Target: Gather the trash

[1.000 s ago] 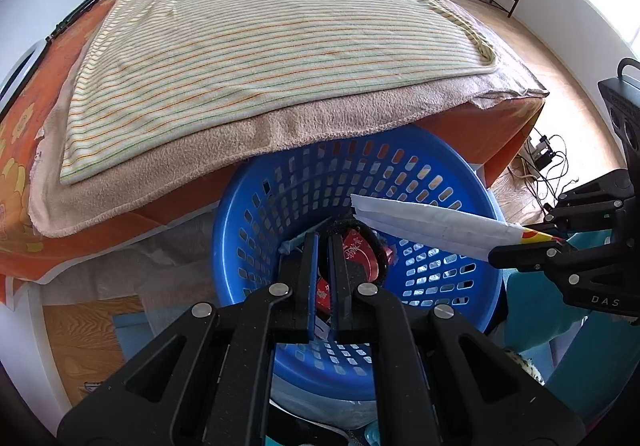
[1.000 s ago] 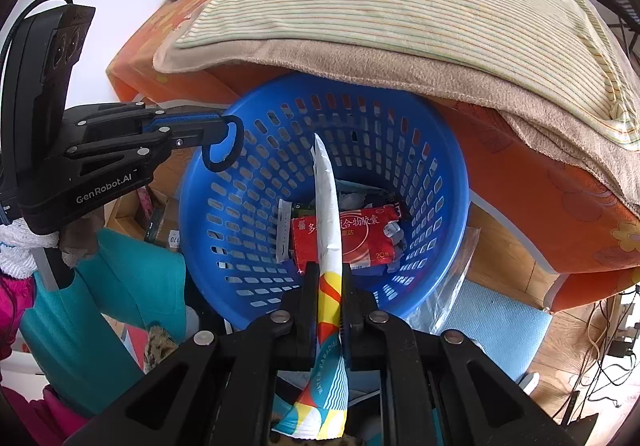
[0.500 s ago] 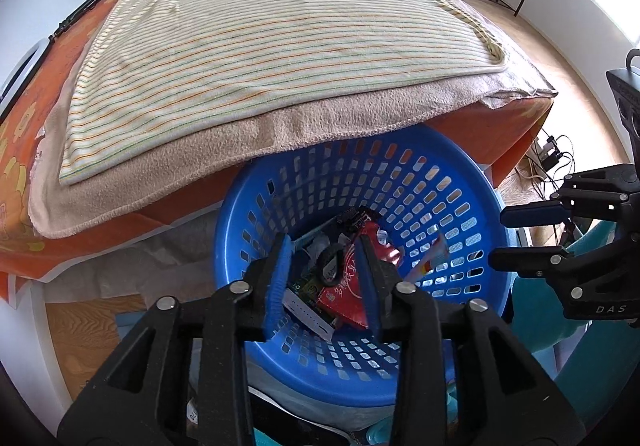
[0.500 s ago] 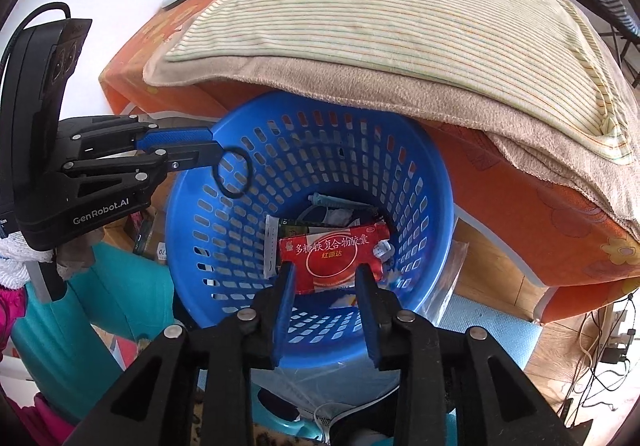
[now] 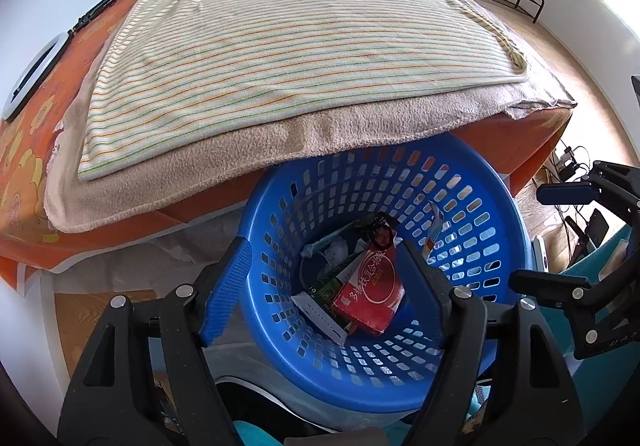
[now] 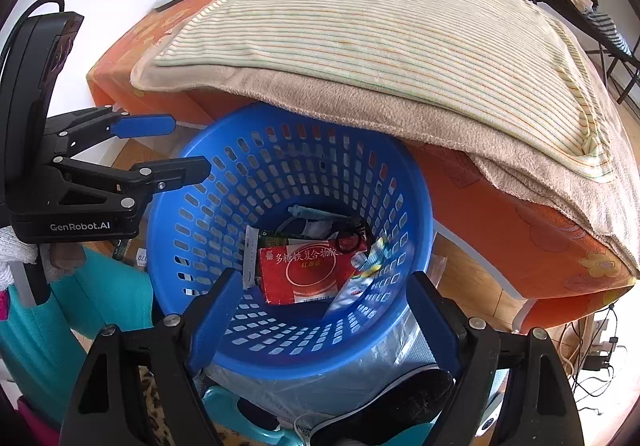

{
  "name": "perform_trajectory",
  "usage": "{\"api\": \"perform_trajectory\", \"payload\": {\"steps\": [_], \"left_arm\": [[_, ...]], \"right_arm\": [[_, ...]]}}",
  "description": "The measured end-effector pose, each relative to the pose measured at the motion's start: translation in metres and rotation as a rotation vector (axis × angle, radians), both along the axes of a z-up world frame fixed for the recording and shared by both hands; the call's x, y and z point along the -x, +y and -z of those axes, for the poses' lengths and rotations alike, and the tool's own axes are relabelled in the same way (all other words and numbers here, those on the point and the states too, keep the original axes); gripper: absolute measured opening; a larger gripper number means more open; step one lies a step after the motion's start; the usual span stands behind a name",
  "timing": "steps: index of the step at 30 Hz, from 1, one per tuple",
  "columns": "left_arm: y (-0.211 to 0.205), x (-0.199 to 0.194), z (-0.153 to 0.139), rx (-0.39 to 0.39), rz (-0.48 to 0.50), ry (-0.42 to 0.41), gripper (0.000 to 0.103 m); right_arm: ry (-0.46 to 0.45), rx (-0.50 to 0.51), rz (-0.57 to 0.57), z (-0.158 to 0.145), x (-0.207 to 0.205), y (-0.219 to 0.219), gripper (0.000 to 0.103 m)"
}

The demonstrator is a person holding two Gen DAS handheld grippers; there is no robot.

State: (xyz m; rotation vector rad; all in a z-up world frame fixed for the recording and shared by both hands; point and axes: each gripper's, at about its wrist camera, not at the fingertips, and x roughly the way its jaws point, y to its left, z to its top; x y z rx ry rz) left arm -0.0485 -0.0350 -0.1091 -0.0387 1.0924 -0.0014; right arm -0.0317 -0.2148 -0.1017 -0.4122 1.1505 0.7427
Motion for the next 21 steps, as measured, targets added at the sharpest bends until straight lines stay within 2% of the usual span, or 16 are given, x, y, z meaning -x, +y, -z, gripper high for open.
{"api": "perform_trajectory", "payload": {"steps": [6, 15, 21], "left_arm": [[0.001, -0.001, -0.001, 0.002, -0.019, -0.003, 0.078], [0.008, -0.007, -0.012, 0.005, -0.056, -0.028, 0.078], [0.012, -0.014, -0.019, -0.012, -0.089, -0.016, 0.078]], "right_arm": [[-0.021, 0.024, 0.038, 0.000, -0.004, -0.002, 0.087], [-0.077, 0.004, 0.104, -0.012, -0.013, -0.007, 0.087], [-0.070, 0.055, 0.149, -0.011, -0.021, -0.005, 0.088]]}}
